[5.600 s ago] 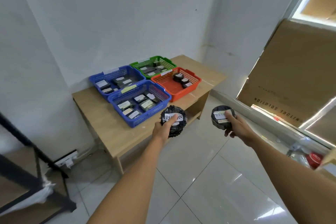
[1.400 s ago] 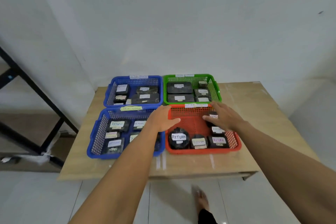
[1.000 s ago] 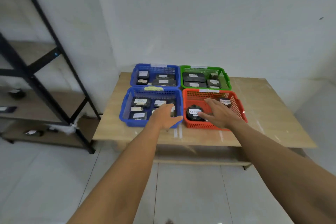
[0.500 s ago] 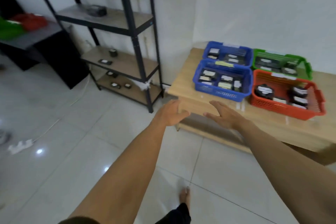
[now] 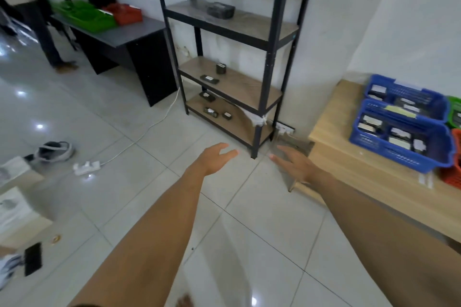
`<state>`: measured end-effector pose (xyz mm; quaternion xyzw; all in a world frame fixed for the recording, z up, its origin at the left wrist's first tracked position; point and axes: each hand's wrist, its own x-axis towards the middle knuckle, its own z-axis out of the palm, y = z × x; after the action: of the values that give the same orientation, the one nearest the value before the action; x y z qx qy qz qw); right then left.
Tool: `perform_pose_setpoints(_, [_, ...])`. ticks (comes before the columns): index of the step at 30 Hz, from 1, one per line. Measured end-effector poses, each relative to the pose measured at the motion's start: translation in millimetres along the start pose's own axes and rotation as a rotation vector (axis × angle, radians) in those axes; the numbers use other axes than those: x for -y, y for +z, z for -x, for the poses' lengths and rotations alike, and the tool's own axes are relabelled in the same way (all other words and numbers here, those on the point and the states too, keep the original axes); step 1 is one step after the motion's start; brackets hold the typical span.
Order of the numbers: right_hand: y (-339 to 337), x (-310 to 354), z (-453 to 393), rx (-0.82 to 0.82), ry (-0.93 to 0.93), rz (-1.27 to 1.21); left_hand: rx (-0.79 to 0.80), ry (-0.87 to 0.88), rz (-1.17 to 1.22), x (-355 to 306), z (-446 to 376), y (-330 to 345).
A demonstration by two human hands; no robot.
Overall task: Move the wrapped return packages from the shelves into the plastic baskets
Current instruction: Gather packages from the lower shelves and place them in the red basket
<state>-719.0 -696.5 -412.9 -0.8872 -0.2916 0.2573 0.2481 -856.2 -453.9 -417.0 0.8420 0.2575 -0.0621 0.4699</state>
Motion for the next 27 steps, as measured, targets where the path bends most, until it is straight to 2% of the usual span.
perform_pose_setpoints(7, [67,107,-83,-0.034,0.068,-0.132,0.056,-0.02,0.026,73,-52,-136])
perform_pose_setpoints(13, [116,173,-172,-0.031,0.123,-0.197,0.08,-0.04,0.039,125,-120,-227])
perform_pose_setpoints(27, [207,269,-483,-0.097,0.344,-0.52,0.239,-0.153,-0.059,241,-393,-405])
